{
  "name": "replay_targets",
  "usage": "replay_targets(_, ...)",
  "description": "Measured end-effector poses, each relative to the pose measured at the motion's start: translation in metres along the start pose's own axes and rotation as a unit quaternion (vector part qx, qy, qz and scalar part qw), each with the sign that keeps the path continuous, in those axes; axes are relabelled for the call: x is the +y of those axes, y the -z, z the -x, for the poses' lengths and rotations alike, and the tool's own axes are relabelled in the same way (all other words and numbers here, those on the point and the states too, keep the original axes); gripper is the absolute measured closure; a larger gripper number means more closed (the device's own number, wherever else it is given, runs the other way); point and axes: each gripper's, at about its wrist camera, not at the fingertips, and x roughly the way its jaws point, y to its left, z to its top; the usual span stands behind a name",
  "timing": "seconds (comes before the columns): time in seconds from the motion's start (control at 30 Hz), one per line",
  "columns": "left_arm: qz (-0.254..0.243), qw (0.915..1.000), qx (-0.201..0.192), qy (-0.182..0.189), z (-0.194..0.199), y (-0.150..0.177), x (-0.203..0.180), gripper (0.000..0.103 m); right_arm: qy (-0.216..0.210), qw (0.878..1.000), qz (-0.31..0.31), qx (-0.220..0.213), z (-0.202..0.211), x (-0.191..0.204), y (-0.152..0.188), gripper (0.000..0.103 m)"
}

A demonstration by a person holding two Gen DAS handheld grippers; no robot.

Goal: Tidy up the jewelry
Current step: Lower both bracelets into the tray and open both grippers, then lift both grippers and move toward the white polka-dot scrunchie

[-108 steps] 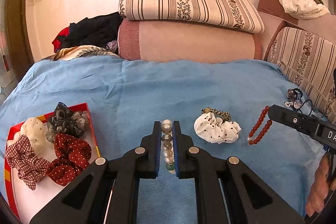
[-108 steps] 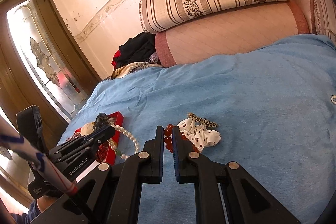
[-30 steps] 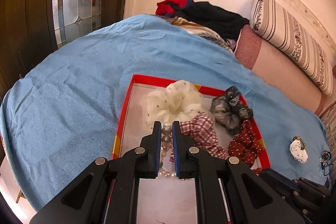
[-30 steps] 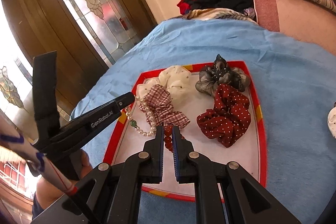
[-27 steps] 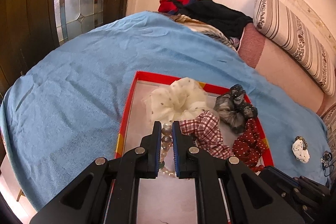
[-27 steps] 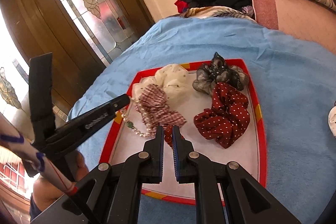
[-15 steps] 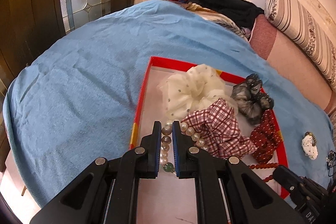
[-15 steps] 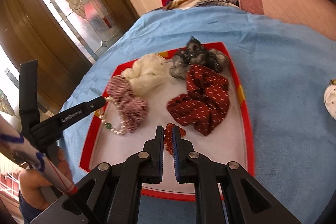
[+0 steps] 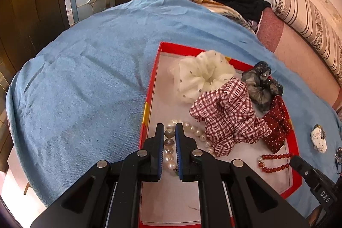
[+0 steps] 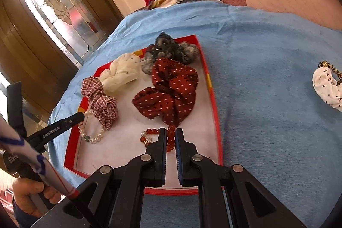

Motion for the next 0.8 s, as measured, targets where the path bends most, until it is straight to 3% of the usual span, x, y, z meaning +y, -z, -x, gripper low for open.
replay_targets(0.23, -0.009, 0.9998, -0.018, -0.006, 0.004, -0.003, -0.007, 0.093, 0.010, 1.000, -0.005, 0.002, -0.003, -0.006, -0.002, 0.093)
replay_targets(0.37, 0.002, 0.9994, -0.036, -0.002, 0.011, -0.007, -0.004, 0.081, 0.007, 1.000, -0.014, 0.004, -0.002, -0.009, -0.003, 0.093)
replay_targets(0.67, -0.007, 0.9985, -0.053, 0.006, 0.018, -0.009, -0.013, 0.081, 0.009, 1.000, -0.012, 0.003, 0.002, -0.010, -0.003, 0.093)
replay_targets(0.8, -0.012, 0.9984, -0.054, 0.010, 0.019, -0.008, -0.017, 0.081, 0.012, 1.000, -0.012, 0.006, 0.003, -0.010, -0.003, 0.086)
